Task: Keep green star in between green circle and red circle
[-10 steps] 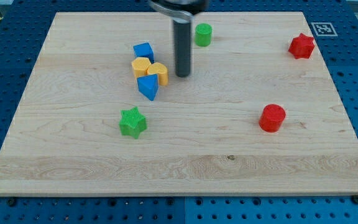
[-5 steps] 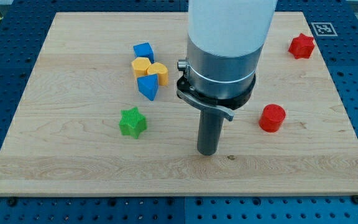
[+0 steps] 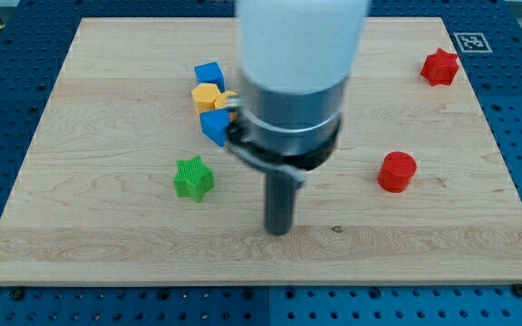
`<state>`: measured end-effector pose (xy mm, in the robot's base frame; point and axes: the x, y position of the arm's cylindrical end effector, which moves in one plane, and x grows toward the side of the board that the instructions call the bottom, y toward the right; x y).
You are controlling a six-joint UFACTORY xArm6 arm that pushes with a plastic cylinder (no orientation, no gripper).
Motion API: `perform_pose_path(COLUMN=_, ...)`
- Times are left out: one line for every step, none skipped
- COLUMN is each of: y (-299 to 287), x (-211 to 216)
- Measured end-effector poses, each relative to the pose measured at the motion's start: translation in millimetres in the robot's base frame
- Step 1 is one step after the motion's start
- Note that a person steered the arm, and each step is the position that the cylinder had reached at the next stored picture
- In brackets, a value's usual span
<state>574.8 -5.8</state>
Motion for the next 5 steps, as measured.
perform_pose_path(y=-50.9, x=10.0)
perform_pose_path(y=-94.5, x=0.6)
perform_pose_path(y=-107.0, x=-10.9)
perform_pose_path(y=-107.0, x=-10.9)
perform_pose_path(y=-107.0, x=-34.4)
